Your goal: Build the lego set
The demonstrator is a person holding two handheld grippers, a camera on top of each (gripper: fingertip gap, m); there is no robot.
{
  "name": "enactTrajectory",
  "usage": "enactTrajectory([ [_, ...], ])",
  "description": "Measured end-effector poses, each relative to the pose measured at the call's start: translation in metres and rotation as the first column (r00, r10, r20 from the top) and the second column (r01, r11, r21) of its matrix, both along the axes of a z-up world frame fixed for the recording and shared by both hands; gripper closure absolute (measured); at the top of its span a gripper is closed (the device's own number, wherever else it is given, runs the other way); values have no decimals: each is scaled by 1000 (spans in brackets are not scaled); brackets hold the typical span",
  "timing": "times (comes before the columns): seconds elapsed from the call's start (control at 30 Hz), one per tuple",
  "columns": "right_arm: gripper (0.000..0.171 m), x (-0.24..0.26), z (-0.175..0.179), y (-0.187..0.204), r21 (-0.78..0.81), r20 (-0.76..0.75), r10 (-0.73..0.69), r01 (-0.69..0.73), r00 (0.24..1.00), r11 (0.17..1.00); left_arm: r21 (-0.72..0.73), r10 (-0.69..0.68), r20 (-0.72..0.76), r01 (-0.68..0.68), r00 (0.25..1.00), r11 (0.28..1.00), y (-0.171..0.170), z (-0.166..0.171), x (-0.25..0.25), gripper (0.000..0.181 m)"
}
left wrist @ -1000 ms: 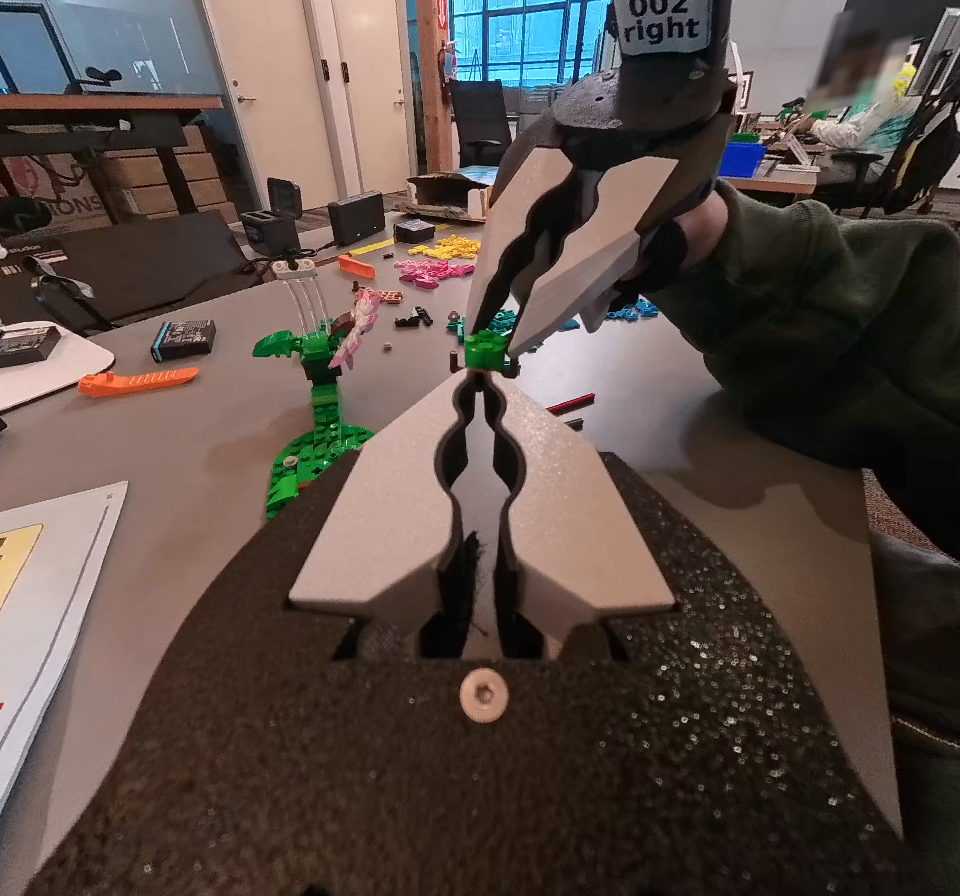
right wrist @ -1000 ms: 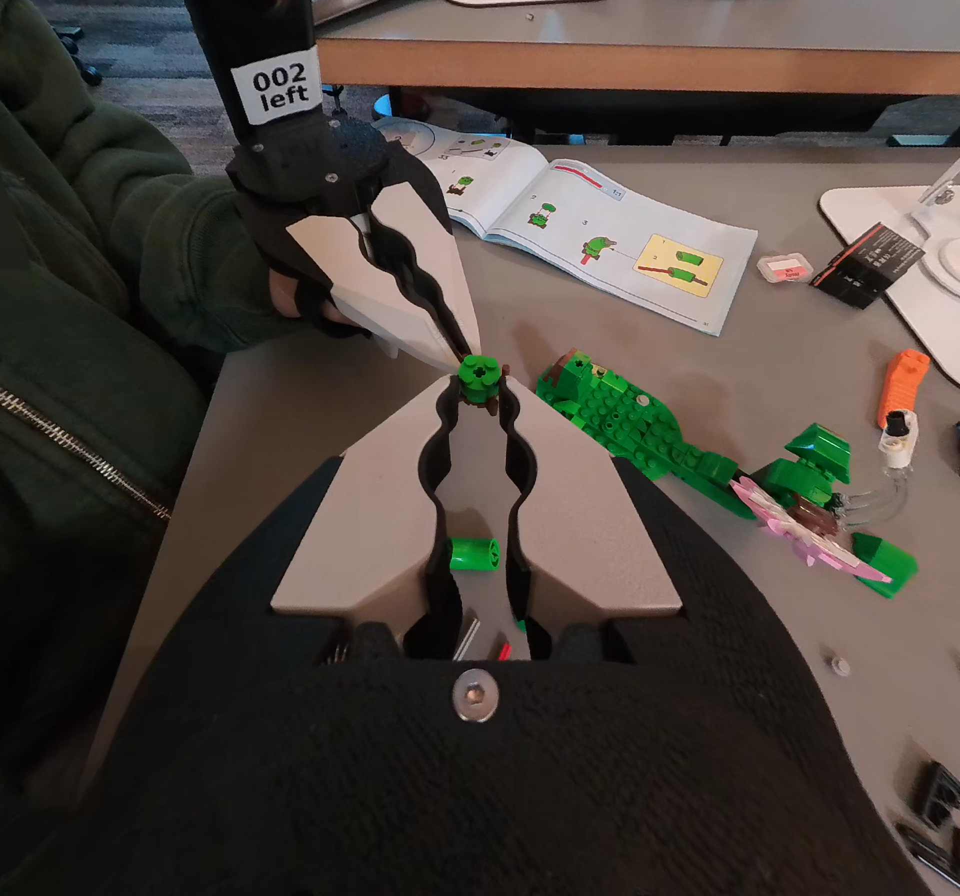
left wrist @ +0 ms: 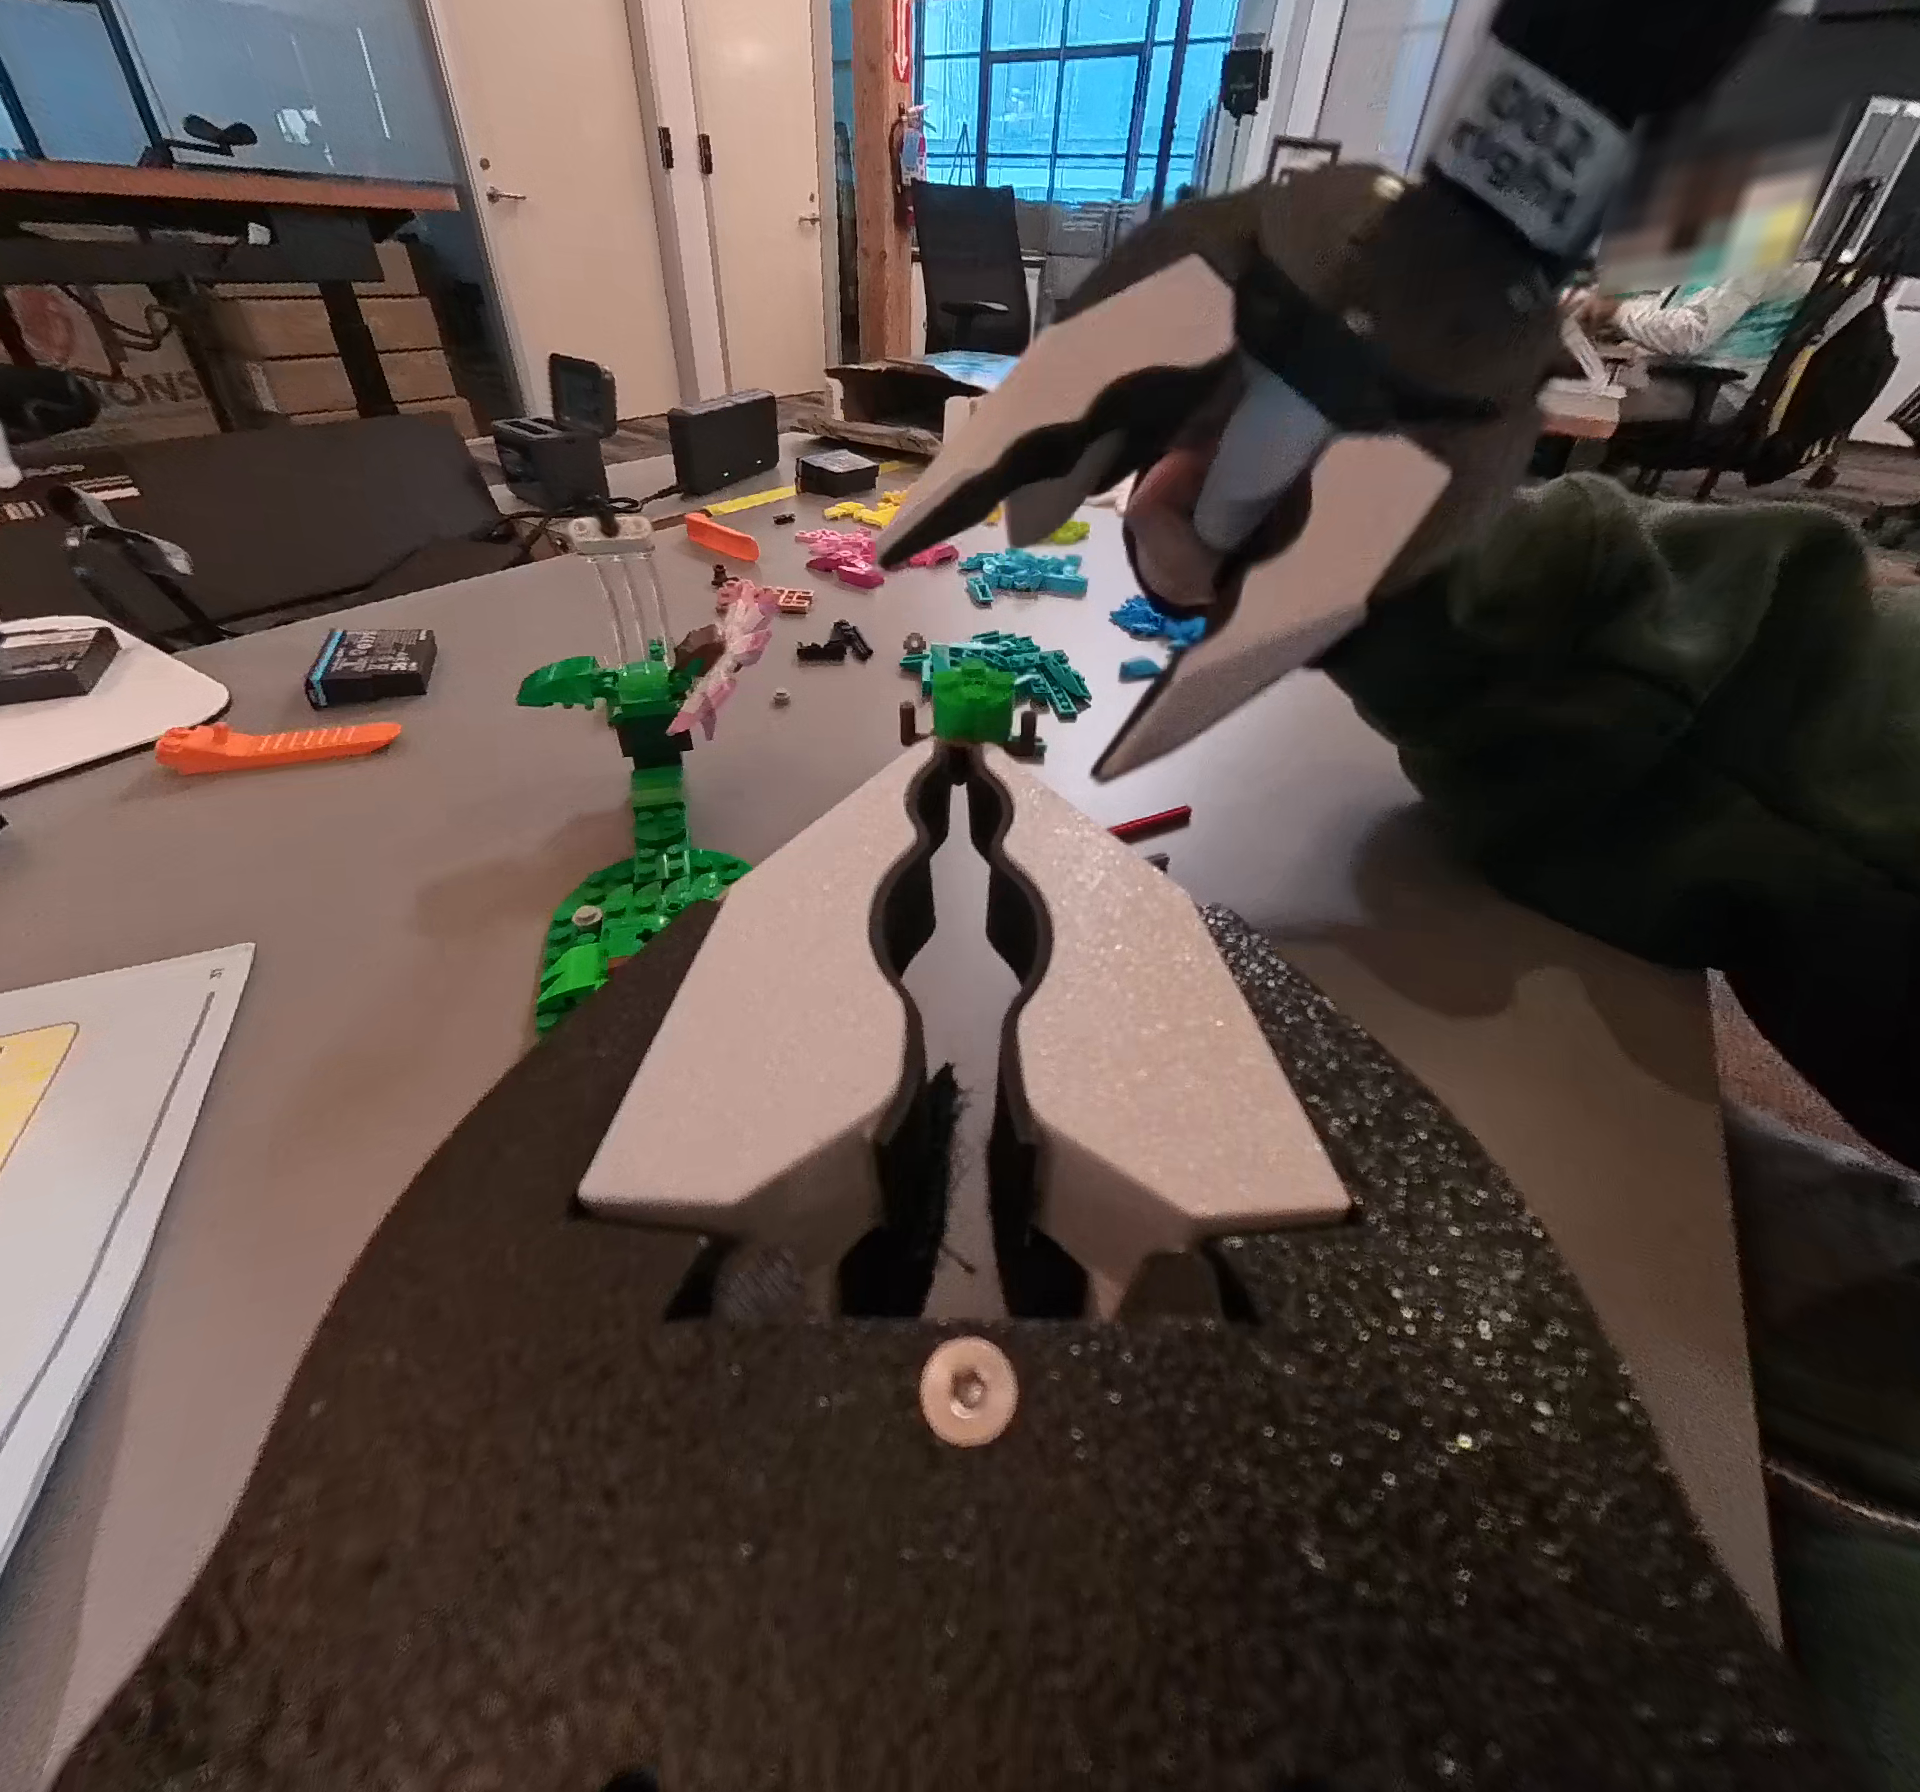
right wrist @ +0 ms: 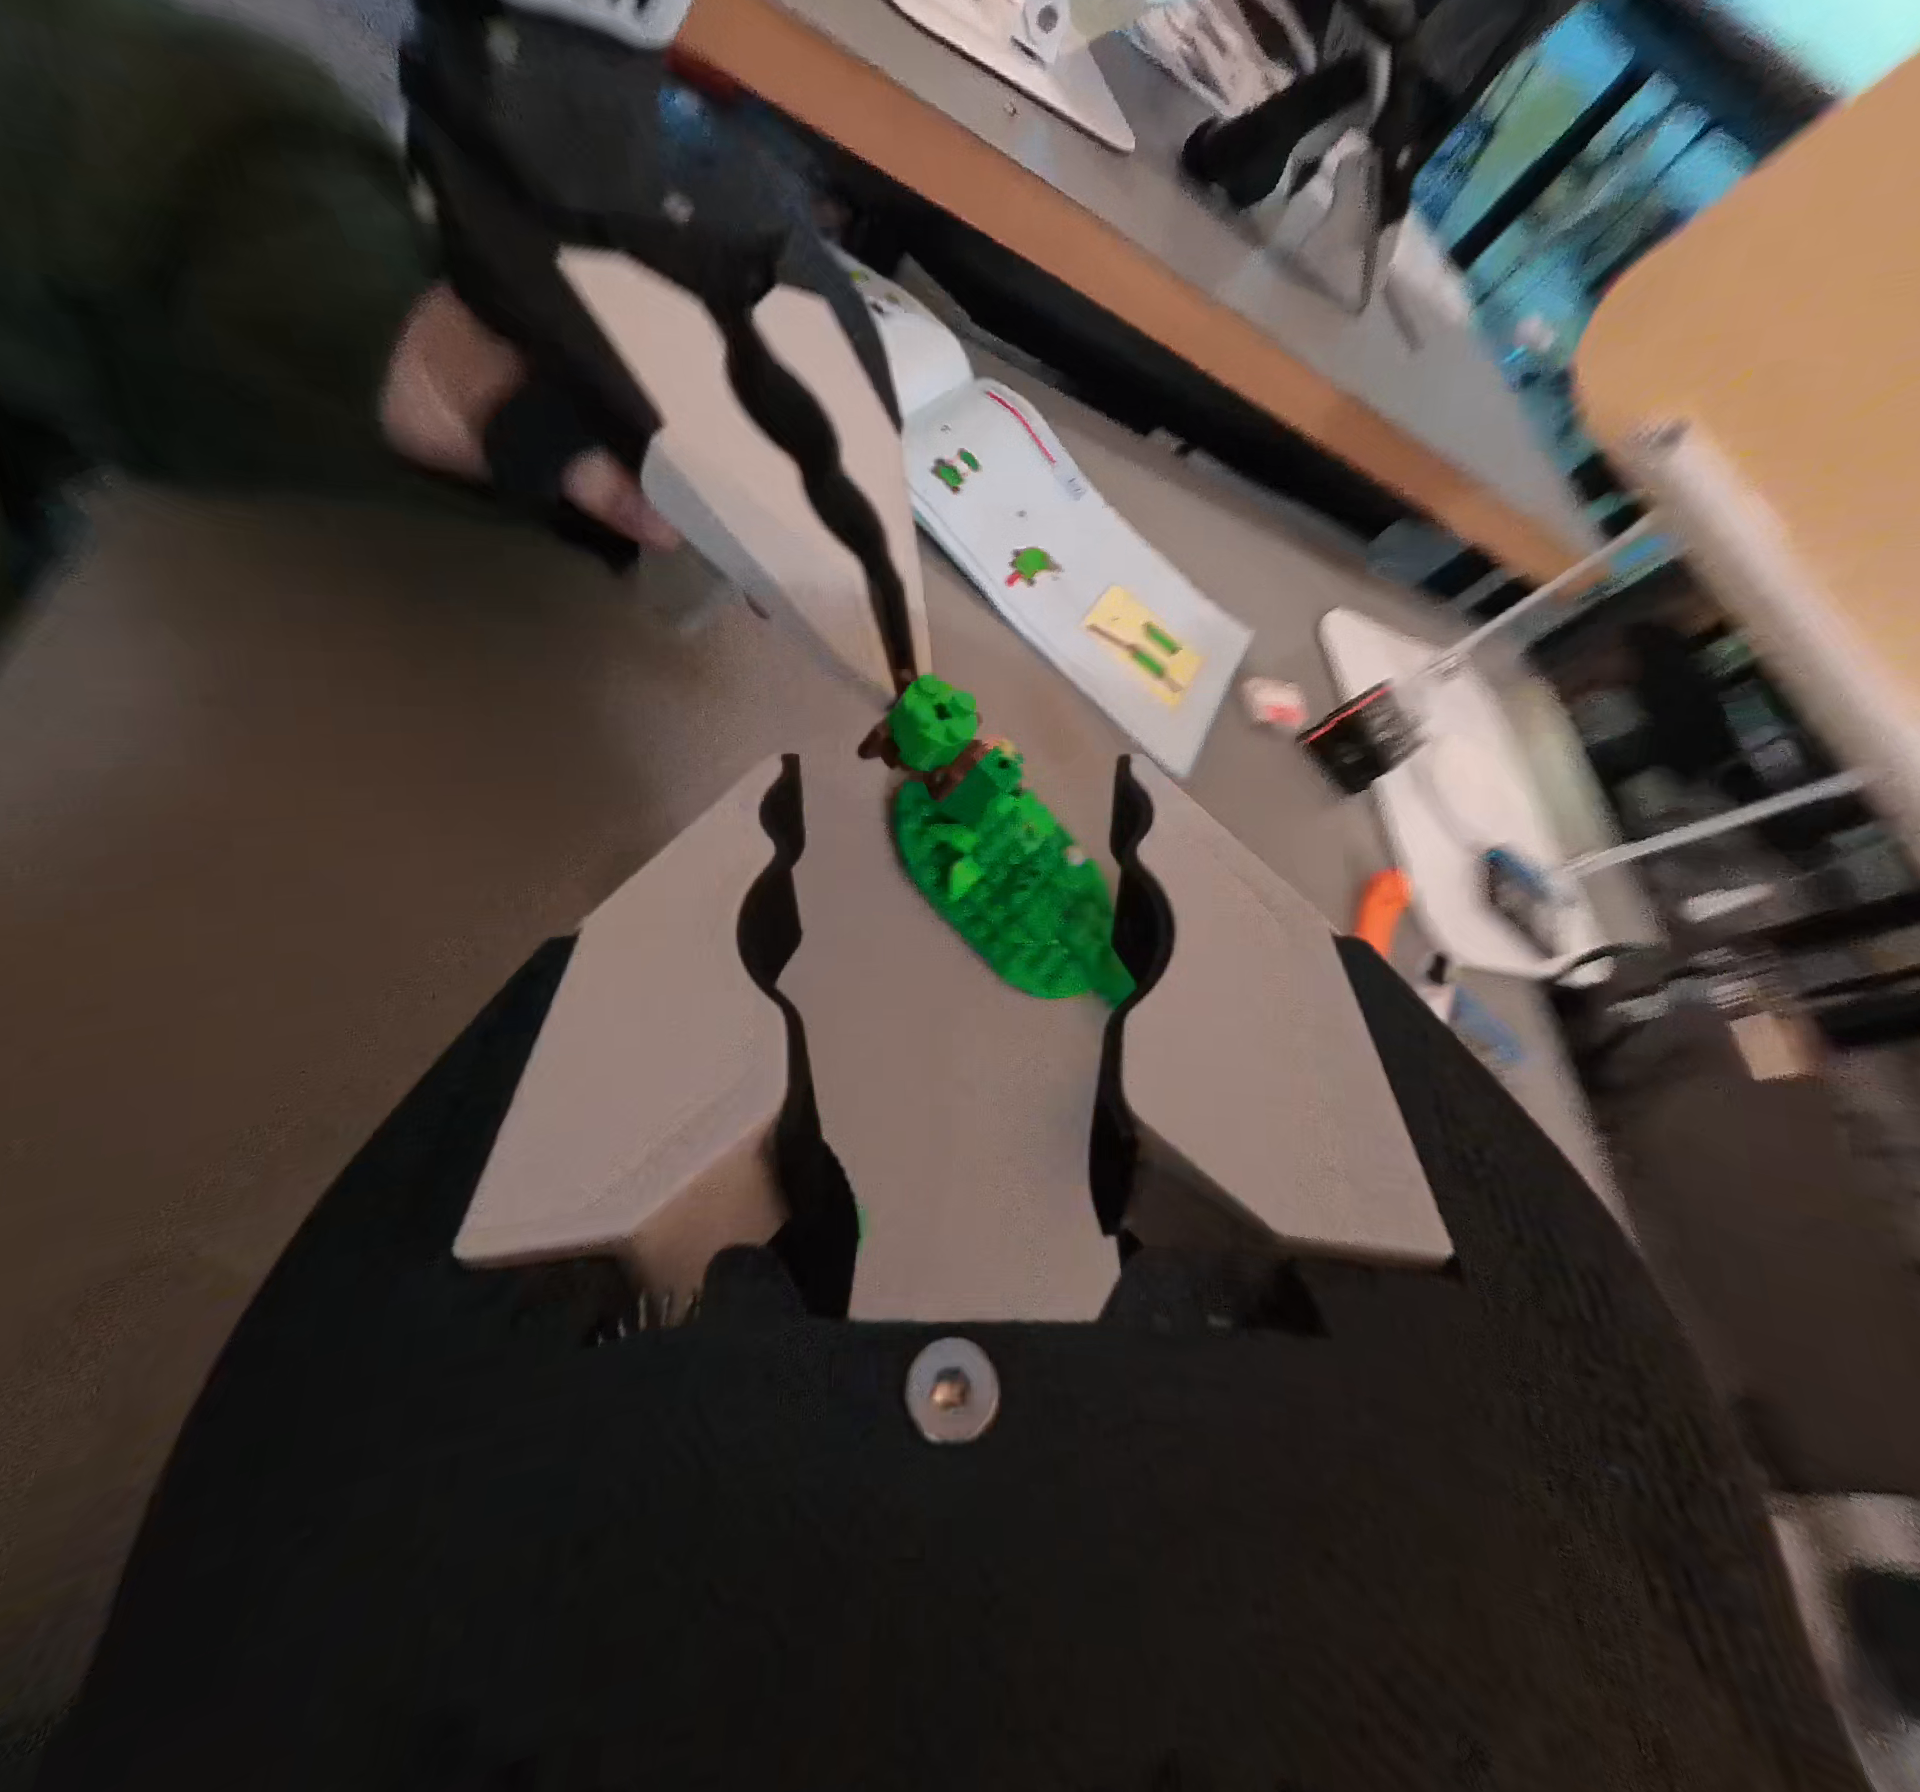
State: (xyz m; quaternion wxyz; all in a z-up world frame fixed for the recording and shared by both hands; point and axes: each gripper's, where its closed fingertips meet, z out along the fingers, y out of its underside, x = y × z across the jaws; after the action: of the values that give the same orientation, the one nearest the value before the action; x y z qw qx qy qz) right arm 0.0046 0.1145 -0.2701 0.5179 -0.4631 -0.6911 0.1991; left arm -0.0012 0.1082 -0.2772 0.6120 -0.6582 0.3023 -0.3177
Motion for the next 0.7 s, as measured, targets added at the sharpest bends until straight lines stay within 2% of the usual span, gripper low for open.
enactTrajectory([
  [0.07, 113, -5, -2, 1, 216, 7, -11, 9, 1000, 976, -8, 2, 14, -2, 1000, 1000, 1, 1, -1, 181],
  [0.13, 115, -9, -3, 1, 400, 21, -30, 20, 999, 916, -11, 4, 19, -4, 1000, 1000, 1, 1, -2, 181],
  [0.23, 119, -12, -6, 2, 581, 45, -59, 22, 997, 814, -12, 5, 21, -5, 1000, 1000, 2, 1, -2, 181],
  [0.4, 130, -15, -11, 0, 685, 73, -80, 8, 994, 728, -14, 5, 25, -5, 1000, 1000, 2, 1, -3, 181],
  [0.7, 135, -16, -17, 4, 725, 95, -111, 7, 989, 689, -18, 6, 18, -6, 1000, 1000, 2, 0, -2, 181],
])
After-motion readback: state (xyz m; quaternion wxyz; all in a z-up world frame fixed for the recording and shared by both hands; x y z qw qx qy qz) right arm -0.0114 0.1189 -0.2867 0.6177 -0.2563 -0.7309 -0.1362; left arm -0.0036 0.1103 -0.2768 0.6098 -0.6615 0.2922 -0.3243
